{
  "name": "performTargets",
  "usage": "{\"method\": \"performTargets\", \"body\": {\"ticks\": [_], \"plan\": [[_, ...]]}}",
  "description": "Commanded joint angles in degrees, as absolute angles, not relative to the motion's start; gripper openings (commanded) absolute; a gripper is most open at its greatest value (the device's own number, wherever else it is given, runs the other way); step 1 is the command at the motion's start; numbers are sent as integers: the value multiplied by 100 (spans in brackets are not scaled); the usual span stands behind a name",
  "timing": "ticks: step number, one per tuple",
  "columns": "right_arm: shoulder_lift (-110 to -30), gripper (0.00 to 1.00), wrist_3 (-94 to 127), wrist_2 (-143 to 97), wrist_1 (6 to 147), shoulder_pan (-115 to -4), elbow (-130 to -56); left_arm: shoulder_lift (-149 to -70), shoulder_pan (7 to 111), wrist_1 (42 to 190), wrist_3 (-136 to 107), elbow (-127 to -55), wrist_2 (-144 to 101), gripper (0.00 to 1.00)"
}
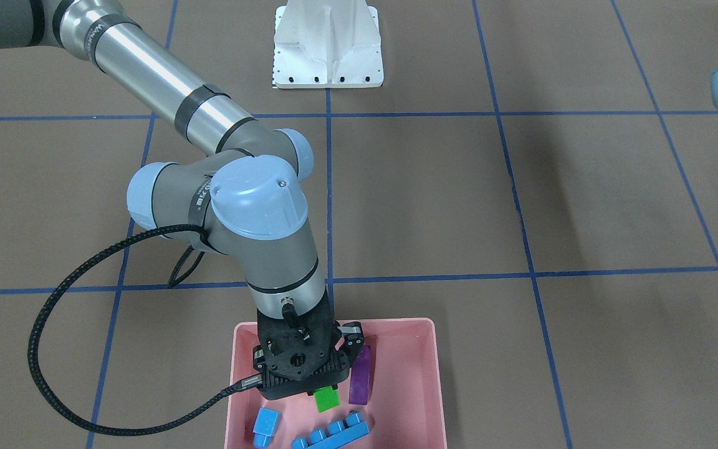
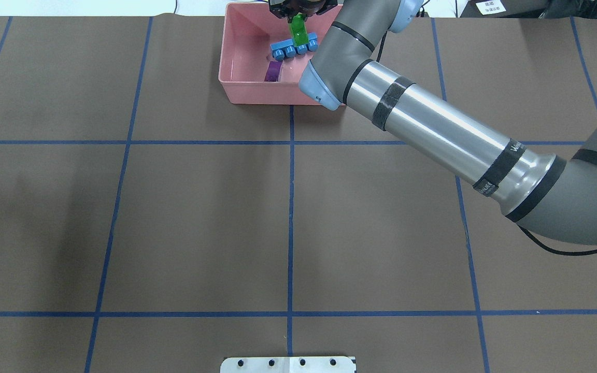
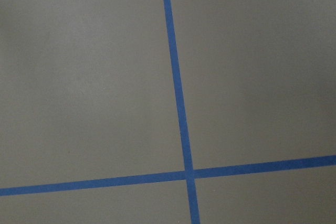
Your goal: Put all blocks into box
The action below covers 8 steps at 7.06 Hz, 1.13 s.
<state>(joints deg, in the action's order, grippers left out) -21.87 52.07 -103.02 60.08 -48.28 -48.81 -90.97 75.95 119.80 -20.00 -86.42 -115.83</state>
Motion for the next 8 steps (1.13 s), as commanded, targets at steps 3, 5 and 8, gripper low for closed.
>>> {"method": "performTargets", "body": {"ticks": [3, 5, 8], "plan": [[-1916, 100, 4393, -11062, 8512, -5271, -6075, -9105, 7996, 11614, -1725, -8648, -11837, 100], [-2517, 100, 2992, -11792, 10390, -5886, -7524, -9316, 8532, 10253, -716, -8901, -12532, 100], [-4967, 100, 2954, -12059, 9884, -6354, -9366, -9255, 8640, 9809, -510, -9246, -13034, 100]]}}
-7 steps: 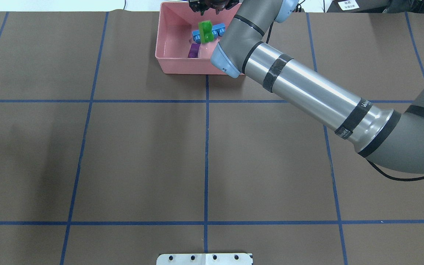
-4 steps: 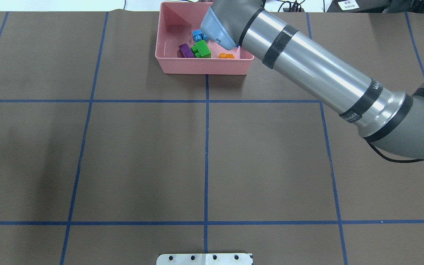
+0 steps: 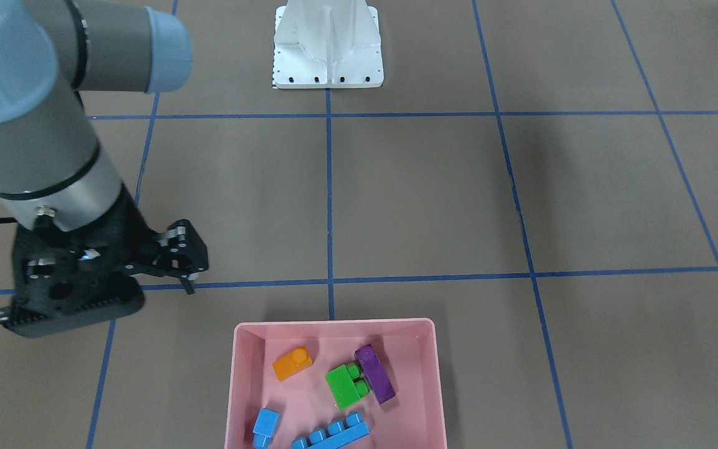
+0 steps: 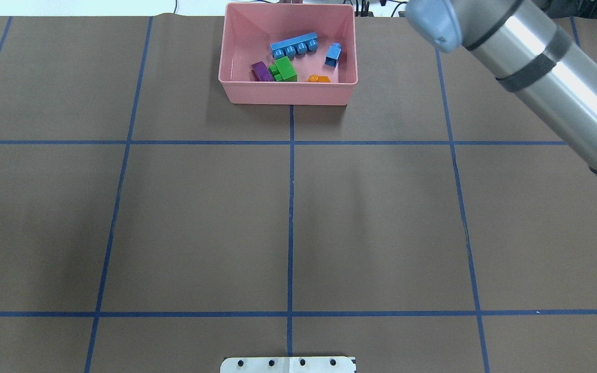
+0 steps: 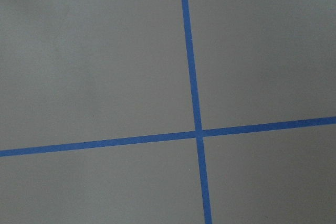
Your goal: Put all blocks into box
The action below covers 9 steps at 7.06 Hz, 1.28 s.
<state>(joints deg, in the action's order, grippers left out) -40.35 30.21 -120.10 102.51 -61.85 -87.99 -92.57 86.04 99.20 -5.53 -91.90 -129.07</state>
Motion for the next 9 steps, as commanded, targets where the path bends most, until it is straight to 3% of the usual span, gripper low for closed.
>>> {"method": "performTargets", "body": {"ticks": [1, 4, 6, 9], "plan": [[-5732, 100, 2944, -12032, 9461, -6415, -9465, -9150, 8692, 9809, -510, -9237, -13043, 100], [-6529, 100, 2727, -12555, 9622, -7300, -9431, -8992, 8701, 9809, -501, -9307, -13069, 100], [-7037, 100, 810, -12875, 10387, -7995, -9422, -8982, 8692, 9800, -501, -9299, -13174, 100], [-8258, 100, 335, -14097, 10109, -8857, -9570, -9009, 8692, 9642, -501, -9299, -13184, 100]]}}
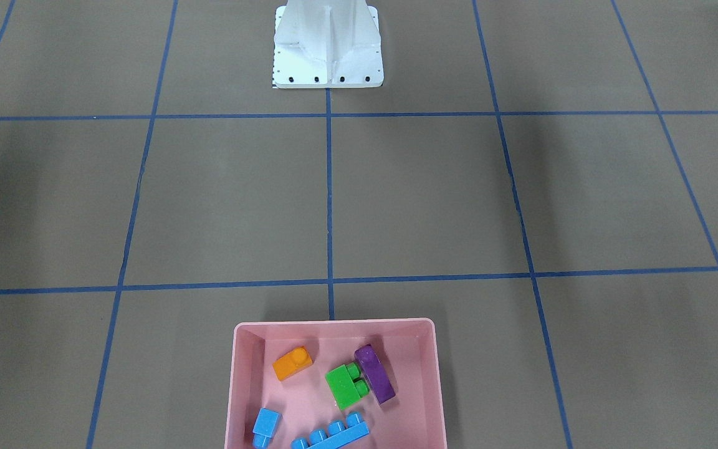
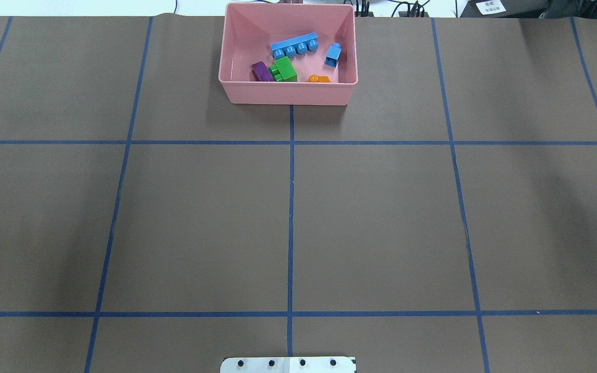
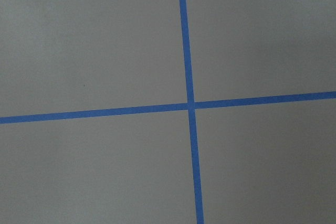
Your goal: Put all blocks into box
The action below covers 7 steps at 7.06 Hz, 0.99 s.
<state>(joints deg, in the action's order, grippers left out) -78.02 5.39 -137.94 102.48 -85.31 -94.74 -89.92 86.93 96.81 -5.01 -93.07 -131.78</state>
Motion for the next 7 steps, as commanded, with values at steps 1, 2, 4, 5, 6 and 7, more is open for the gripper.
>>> {"method": "performTargets", "body": {"ticks": [1, 2, 4, 5, 6, 7], "plan": [[-8784, 100, 56, -14054, 9698, -8868, -9771, -9017, 8701, 9642, -501, -9290, -13157, 100], [-9285, 100, 1, -14045, 9198, -9025, -9800, -9009, 8710, 9633, -501, -9307, -13157, 100], [-9877, 100, 105, -13722, 8317, -9035, -9800, -9009, 8789, 9589, -510, -9316, -13157, 100], [-9853, 100, 114, -13711, 8323, -9070, -9791, -9026, 8789, 9502, -510, -9316, -13157, 100], [-9844, 100, 123, -13763, 8375, -9131, -9808, -9070, 8789, 9310, -510, -9351, -13157, 100], [-9879, 100, 123, -13790, 8472, -9297, -9913, -9070, 8789, 9177, -510, -9430, -13157, 100]]}}
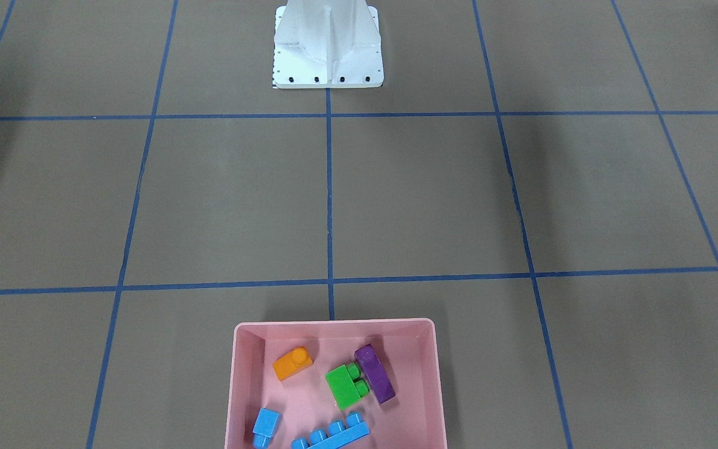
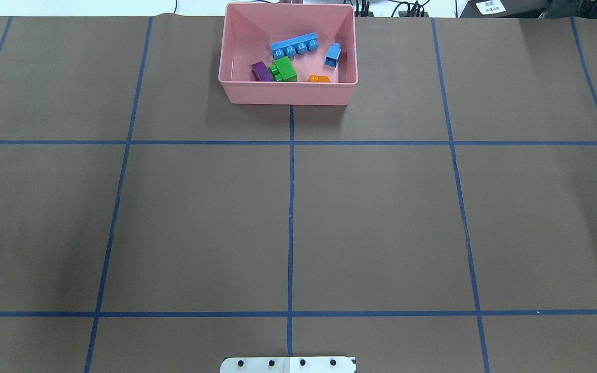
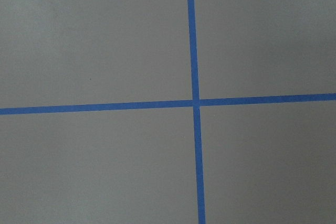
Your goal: Put all blocks into box
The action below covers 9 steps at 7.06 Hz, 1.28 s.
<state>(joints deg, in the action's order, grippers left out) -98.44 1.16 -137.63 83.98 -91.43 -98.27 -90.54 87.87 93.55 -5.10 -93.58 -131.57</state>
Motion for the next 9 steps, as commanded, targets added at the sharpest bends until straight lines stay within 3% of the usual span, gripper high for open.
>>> {"method": "performTargets", "body": {"ticks": [1, 9], "plan": [[-9862, 100, 114, -13825, 9030, -9334, -10219, -9044, 8789, 9150, -510, -9431, -13157, 100], [-9800, 100, 114, -14133, 9571, -9334, -10433, -8974, 8789, 9211, -492, -9448, -13192, 100]]}}
